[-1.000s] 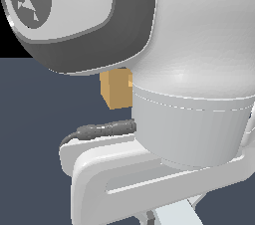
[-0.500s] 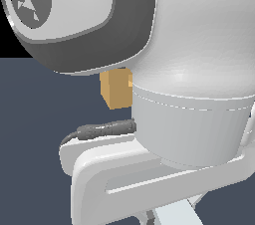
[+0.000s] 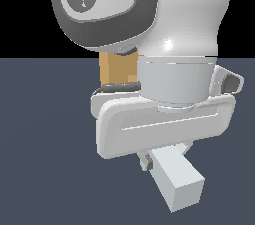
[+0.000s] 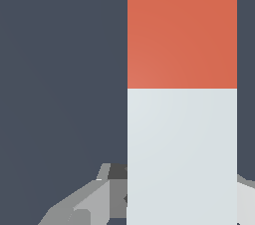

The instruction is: Insert the peg into the horizontal hole in a box.

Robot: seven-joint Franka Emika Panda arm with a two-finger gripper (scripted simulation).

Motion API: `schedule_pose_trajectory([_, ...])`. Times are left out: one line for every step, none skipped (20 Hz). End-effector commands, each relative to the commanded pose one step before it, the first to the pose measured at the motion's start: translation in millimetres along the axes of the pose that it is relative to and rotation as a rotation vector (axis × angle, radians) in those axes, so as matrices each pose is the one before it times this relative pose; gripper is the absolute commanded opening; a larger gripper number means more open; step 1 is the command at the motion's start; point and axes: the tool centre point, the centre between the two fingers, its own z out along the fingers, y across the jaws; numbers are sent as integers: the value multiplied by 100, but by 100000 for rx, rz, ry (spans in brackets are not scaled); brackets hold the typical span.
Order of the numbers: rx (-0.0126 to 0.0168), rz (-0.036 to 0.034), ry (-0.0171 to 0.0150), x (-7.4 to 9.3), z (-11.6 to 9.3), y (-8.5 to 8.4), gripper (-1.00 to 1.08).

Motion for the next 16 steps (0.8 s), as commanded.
schedule_pose_trajectory([-478,-1552,-177,2869,-1445,1488,-100])
schedule_pose_trajectory([-1,-563,-12,1205,-519,571,-100])
schedule_pose_trajectory([-1,-548,-11,1171,-506,561,-100])
schedule_pose_trajectory([-2,-535,-9,1145,-497,555,-100])
schedule_pose_trajectory([-3,-526,-7,1125,-490,554,-100])
schedule_pose_trajectory([-4,-521,-5,1113,-487,557,-100])
schedule_pose_trajectory([-4,-493,-3,1051,-461,532,-100])
schedule_pose_trajectory([-4,-447,-1,955,-420,488,-100])
schedule_pose_trajectory([-4,-403,0,859,-379,442,-100])
schedule_pose_trajectory([-4,-355,1,759,-336,396,-100])
schedule_pose_trajectory([-4,-309,3,658,-293,350,-100])
schedule_pose_trajectory([-4,-263,5,556,-248,305,-100])
schedule_pose_trajectory([-4,-218,7,454,-204,261,-100])
schedule_pose_trajectory([-4,-176,9,353,-159,217,-100])
schedule_pose_trajectory([-4,-129,11,250,-114,170,-100])
schedule_pose_trajectory([-4,-84,11,152,-70,119,-100])
